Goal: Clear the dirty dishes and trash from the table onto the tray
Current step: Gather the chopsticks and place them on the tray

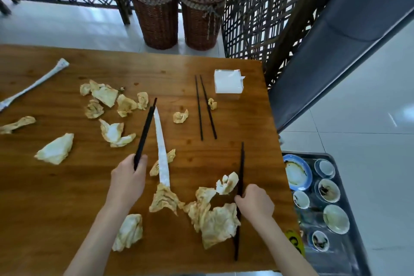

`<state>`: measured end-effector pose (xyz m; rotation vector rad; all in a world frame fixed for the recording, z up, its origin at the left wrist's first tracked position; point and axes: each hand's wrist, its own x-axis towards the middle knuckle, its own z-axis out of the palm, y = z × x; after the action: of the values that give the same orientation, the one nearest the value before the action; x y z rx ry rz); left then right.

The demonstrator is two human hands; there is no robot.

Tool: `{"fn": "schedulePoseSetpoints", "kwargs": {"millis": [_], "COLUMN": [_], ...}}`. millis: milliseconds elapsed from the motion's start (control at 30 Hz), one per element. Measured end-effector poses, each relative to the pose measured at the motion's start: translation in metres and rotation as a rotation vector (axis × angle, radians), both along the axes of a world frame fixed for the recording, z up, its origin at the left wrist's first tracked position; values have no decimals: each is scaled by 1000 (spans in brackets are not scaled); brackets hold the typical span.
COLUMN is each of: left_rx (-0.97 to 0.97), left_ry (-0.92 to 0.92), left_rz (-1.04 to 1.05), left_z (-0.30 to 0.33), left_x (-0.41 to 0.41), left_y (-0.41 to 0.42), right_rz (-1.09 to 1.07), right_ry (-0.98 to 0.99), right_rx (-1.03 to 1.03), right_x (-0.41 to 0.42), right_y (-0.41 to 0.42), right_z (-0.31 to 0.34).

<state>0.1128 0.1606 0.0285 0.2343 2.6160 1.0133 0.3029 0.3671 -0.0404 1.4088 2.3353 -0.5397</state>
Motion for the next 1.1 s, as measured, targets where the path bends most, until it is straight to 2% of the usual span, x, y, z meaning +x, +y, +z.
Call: {"fn": "schedulePoseSetpoints", "kwargs": {"millis": [433, 900, 1033, 1100], "left_rx": [18, 38, 24, 3], "left_ry": [-33, -93, -107, -104], "left_rz": [34, 26, 17, 31], "left_z": [-4, -21, -27, -28], "left_x": [-19, -55, -68, -74], "left_y": [3, -5, -7, -8], "right_rz": [-104, -152, -161, -177], "right_ry": [66, 8, 52, 142], "right_rx": [125, 73, 107, 143], "right_x": [-16, -35, -45, -58], "right_y": [7, 14, 18, 24], "right_z": [-1, -1, 4, 11]}}
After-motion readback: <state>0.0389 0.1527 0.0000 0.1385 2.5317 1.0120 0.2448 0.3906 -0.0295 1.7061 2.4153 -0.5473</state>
